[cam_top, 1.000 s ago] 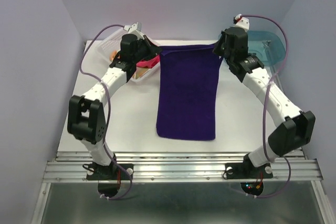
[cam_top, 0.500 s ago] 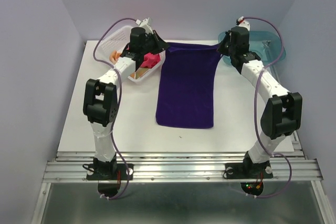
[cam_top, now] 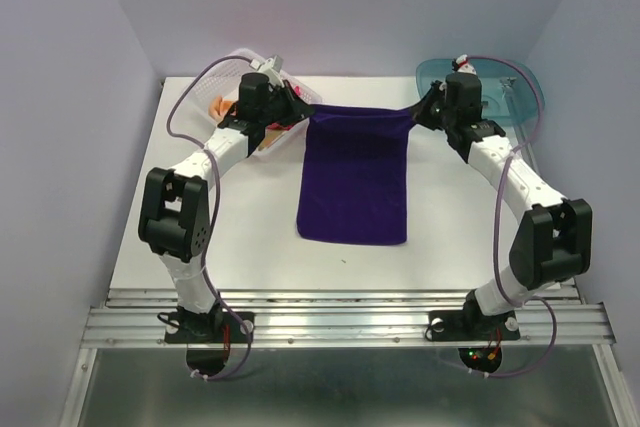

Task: Fold and stack the towels
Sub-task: Fold the towel

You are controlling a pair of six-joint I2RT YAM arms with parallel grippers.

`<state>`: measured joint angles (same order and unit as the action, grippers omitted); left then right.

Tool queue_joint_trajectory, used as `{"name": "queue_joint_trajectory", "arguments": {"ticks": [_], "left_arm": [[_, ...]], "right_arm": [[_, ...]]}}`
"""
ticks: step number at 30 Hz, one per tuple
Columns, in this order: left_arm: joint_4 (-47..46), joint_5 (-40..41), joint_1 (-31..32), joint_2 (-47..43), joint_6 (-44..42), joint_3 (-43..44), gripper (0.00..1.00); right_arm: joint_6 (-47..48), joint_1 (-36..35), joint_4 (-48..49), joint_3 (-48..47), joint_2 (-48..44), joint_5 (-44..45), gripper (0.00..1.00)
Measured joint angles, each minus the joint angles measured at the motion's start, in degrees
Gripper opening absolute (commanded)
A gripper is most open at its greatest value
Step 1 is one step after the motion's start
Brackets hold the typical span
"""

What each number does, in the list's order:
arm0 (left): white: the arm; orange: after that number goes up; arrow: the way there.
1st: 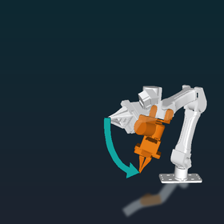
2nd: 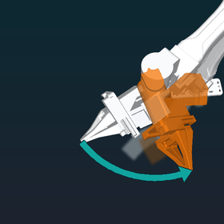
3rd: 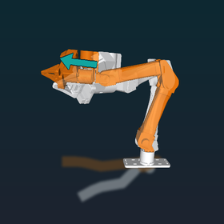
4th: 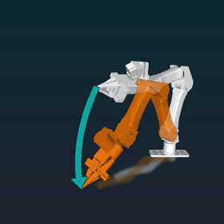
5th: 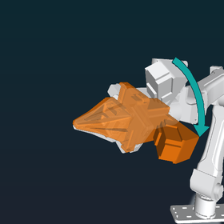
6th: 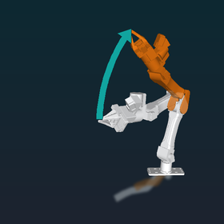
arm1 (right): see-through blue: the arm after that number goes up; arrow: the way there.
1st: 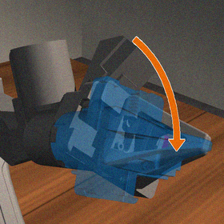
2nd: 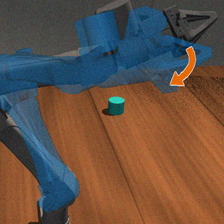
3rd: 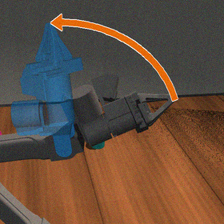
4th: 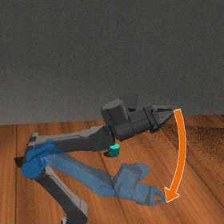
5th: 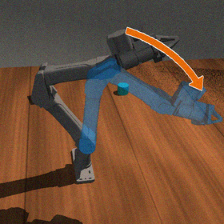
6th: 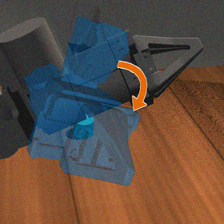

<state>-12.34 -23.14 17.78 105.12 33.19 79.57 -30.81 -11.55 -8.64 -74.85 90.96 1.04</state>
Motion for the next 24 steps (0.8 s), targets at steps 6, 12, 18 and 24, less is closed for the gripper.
{"name": "queue_joint_trajectory", "arguments": {"ticks": [6, 12, 18, 24], "left_arm": [[-0.33, 0.15, 0.09, -6.34, 0.09, -6.47, 0.00], [-1.68, 0.70, 0.28, -10.78, 0.37, -14.38, 0.00], [-1.92, 1.99, 0.83, -13.77, 0.61, -22.18, 0.00], [-2.49, 2.73, 2.05, -16.50, 0.90, -27.67, 0.00]], "right_arm": [[-1.57, -0.09, 0.09, 4.63, -4.63, -2.40, 0.01], [-2.99, -1.05, 0.02, 9.99, -7.78, -3.76, 0.01], [-4.44, -3.13, -0.33, 15.28, -8.98, -3.82, 0.01], [-5.49, -5.16, -1.46, 19.34, -13.64, -2.64, 0.01]]}}
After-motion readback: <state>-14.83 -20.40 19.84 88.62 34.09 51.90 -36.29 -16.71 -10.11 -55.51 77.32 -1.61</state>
